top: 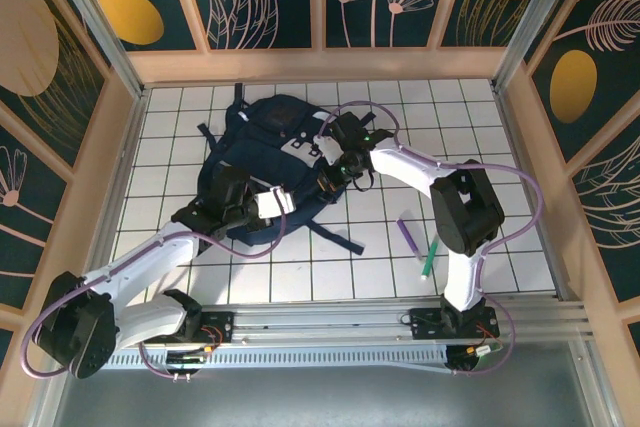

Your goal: Pack books, pencil case, and school supplies into a backpack

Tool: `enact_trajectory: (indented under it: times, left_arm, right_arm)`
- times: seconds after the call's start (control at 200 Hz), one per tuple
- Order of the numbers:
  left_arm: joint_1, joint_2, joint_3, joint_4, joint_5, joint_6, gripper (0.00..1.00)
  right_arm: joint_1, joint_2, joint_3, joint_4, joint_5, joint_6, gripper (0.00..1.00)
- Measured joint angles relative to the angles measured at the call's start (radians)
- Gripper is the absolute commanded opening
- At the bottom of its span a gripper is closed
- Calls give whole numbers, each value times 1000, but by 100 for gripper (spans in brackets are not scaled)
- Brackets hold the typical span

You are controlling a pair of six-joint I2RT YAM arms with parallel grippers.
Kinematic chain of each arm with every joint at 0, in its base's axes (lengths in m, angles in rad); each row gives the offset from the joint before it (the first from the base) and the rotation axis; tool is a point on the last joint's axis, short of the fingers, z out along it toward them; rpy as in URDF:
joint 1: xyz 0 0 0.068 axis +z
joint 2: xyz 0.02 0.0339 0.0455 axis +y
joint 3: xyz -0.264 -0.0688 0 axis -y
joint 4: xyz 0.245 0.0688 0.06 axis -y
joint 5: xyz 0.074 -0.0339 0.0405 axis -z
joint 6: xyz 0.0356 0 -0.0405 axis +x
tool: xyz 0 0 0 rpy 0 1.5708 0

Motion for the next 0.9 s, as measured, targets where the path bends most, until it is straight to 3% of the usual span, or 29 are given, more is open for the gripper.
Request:
enact_trajectory:
  times: [0.21,0.265,0.33,0.385,0.485,0.55,0.646,0.791,0.896]
  left_arm:
    - [-37,9,-18,77,54,-90,0]
    - [-47,20,-42,149,87,-155,19]
    - [-60,24,-61,198,146,-211,30]
    - [-74,27,-63,222,192,-256,47]
    - [-83,49,-18,221,237,-308,69]
    - [-83,61,42,196,229,-331,98]
    - [-83,55,134,160,152,-350,99]
    - [-63,62,227,71,-7,-341,99]
    - [-29,147,296,-5,-83,-284,96]
  right_arm:
    - [-12,11,0,25,2,12,2]
    - [-23,26,1,32,2,13,6]
    - [-42,50,6,58,42,27,8]
    - [-78,77,17,97,79,47,10]
    - [-162,123,65,143,151,103,22]
    - [-216,142,88,169,177,134,32]
    - [-282,141,88,185,219,169,41]
    - [-309,95,41,181,218,196,43]
    - [-307,16,-1,167,207,203,43]
